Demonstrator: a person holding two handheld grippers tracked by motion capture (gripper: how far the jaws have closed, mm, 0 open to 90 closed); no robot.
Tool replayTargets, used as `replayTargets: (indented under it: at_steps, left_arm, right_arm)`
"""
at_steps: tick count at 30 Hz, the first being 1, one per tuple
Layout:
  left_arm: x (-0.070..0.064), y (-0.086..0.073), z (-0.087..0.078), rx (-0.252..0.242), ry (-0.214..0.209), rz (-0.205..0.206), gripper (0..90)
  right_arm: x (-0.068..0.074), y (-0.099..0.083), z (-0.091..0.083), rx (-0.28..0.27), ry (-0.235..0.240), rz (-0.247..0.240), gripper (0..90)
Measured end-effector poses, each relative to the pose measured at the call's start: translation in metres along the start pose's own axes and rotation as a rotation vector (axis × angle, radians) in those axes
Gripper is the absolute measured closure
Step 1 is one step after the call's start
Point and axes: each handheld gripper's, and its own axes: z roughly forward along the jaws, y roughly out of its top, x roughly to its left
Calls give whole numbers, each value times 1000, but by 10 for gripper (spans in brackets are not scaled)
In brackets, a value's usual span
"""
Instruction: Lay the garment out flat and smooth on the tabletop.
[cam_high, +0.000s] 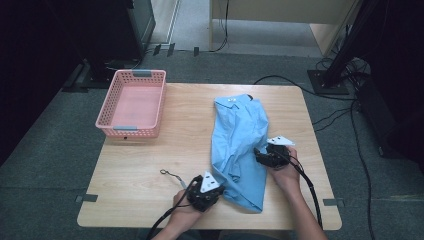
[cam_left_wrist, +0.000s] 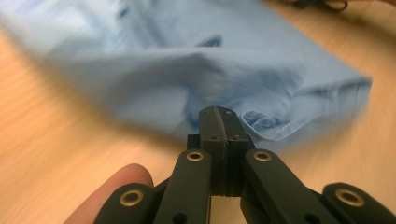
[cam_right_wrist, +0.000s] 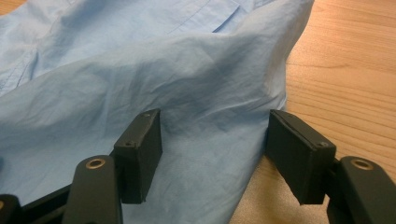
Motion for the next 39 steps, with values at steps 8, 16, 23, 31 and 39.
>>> replayTargets:
  at_steps: [8, 16, 23, 31, 39]
  left_arm:
    - [16, -33, -43, -15, 37, -49, 900]
    - [41, -33, -69, -135, 136, -158, 817]
    - [16, -6, -37, -113, 108, -30, 547]
    - [1, 0, 9, 59, 173, 77, 448]
    - [16, -7, 0, 28, 187, 47, 790]
  right_arm:
    - [0, 0, 0, -1, 0, -2, 361]
    - [-1, 0, 1, -1, 1, -6, 361]
    - [0, 0, 1, -2, 1, -4, 361]
    - [0, 0, 1, 0, 2, -3, 361]
    - [-1, 0, 1, 0, 3, -6, 361]
